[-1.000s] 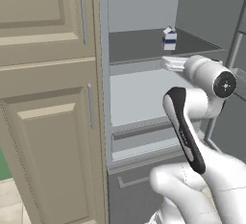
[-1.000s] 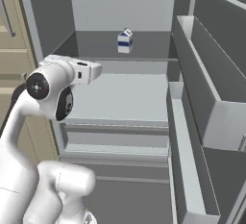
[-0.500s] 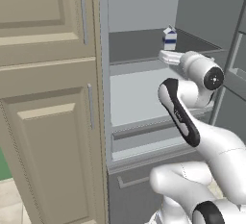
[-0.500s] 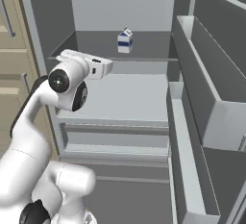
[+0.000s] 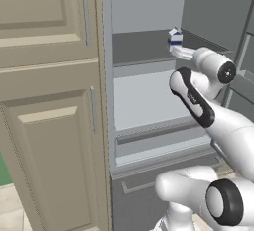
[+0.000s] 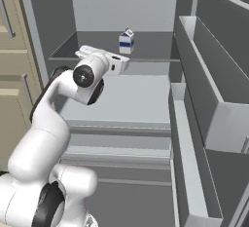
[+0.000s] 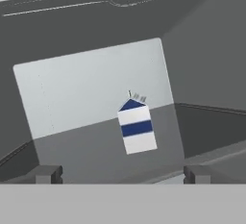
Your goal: Take a sugar cube from the saucer and place it inside the coffee. Then, grab milk from the fridge and place it next to the coffee on the counter to sweeten the coffee.
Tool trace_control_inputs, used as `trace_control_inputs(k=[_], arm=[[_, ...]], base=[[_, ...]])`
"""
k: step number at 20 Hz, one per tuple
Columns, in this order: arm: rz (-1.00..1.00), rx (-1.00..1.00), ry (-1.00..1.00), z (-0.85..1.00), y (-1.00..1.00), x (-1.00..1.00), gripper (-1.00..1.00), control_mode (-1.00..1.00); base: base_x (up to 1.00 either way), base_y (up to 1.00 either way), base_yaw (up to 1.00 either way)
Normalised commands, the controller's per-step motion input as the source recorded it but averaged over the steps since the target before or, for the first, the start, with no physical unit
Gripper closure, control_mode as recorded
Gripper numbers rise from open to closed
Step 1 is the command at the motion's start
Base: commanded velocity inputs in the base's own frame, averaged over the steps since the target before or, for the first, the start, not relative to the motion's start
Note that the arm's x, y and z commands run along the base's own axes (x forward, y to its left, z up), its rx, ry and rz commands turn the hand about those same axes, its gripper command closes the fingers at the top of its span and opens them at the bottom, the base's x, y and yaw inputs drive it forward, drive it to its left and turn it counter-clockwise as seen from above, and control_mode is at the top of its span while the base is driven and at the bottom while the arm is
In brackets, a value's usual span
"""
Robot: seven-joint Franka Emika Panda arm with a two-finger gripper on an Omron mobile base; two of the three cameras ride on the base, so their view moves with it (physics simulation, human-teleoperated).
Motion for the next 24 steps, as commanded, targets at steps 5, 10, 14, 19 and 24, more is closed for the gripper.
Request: trace_control_inputs(k=[5,10,14,19,24], arm=[[0.06,-0.07,0.00,0.10,0.00,0.13,-1.00,-1.00],[0.04,-0.05,0.00,0.04,-0.10,0.13,-1.00,-1.00],[0.02,0.00,0.00,0.00,-0.14,0.31,-1.00,-1.00],[0.00,0.00,0.00,0.00,-0.08,0.44,-1.00,-1.00],[0.00,0.00,0.00,0.00,0.00,0.44,-1.00,-1.00]], base=[[0.00,0.00,0.00],[0.00,0.00,0.00],[0.00,0.00,0.00],[0.00,0.00,0.00],[0.00,0.00,0.00]])
